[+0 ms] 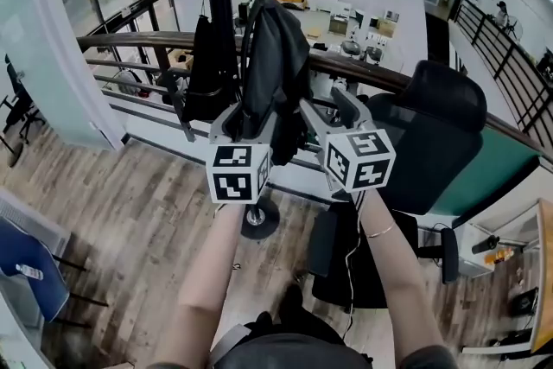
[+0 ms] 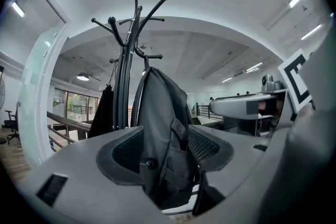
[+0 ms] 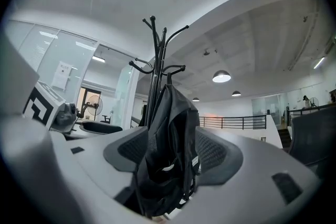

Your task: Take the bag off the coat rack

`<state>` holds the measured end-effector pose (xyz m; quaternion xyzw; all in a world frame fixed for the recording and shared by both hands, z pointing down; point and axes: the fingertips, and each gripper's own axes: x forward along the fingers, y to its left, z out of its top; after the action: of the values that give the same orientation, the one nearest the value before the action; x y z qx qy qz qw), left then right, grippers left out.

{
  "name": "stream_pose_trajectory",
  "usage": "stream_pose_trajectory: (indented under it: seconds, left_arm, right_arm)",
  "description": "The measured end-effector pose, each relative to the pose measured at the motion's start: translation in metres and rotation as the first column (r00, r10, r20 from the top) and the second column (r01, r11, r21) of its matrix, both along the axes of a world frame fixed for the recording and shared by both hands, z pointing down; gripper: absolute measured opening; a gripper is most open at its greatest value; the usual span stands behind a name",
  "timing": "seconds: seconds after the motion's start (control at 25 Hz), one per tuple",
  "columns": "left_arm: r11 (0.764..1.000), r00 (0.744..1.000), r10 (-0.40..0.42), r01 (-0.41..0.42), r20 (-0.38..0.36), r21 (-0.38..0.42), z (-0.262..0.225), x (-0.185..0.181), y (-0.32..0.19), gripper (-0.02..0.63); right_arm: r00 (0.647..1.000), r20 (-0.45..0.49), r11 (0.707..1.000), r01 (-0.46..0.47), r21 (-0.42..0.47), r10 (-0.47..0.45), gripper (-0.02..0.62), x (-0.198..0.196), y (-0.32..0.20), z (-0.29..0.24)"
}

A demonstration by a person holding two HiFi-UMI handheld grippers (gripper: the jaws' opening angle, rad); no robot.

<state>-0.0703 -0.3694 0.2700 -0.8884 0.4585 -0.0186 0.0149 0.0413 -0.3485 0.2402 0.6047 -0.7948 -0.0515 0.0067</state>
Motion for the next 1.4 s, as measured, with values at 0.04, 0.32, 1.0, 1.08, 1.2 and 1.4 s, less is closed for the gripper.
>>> stream_pose_trajectory:
  seconds: [0.04,0.32,1.0,1.08,1.2,1.4]
  left_arm:
    - [1.000,1.000,-0.009,0.009,0.009,-0.002,-0.001,0.004,-0.006,0.255]
    - [0.998,0.997,-0.061,0.061,0.051,0.006,-0.004,0.031,-0.035,0.258]
    - [0.986,0.984,-0.160,0.163,0.074,-0.040,0.007,0.052,-0.072,0.259]
    - [0.980,0.976,-0.192,0.197,0.101,-0.039,0.008,0.052,-0.077,0.259]
    - [0.971,0.964,-0.235,0.240,0.128,-0.025,0.007,0.048,-0.082,0.258]
    - [0.965,0.956,-0.260,0.264,0.133,-0.011,0.007,0.039,-0.089,0.216]
  right_arm:
    - [1.000,-0.003,1.000,0.012,0.000,-0.012,0.278,0.001,-0.007,-0.003]
    - [0.996,-0.036,0.997,0.081,-0.001,-0.081,0.317,0.009,-0.047,-0.013]
    - [0.976,-0.166,0.990,0.137,-0.019,-0.139,0.345,-0.004,-0.101,-0.019]
    - [0.973,-0.198,0.993,0.120,-0.006,-0.118,0.336,-0.004,-0.103,-0.021]
    - [0.971,-0.220,0.996,0.094,0.004,-0.091,0.311,0.004,-0.105,-0.022]
    - [0.976,-0.203,0.996,0.085,0.007,-0.082,0.319,0.016,-0.113,-0.024]
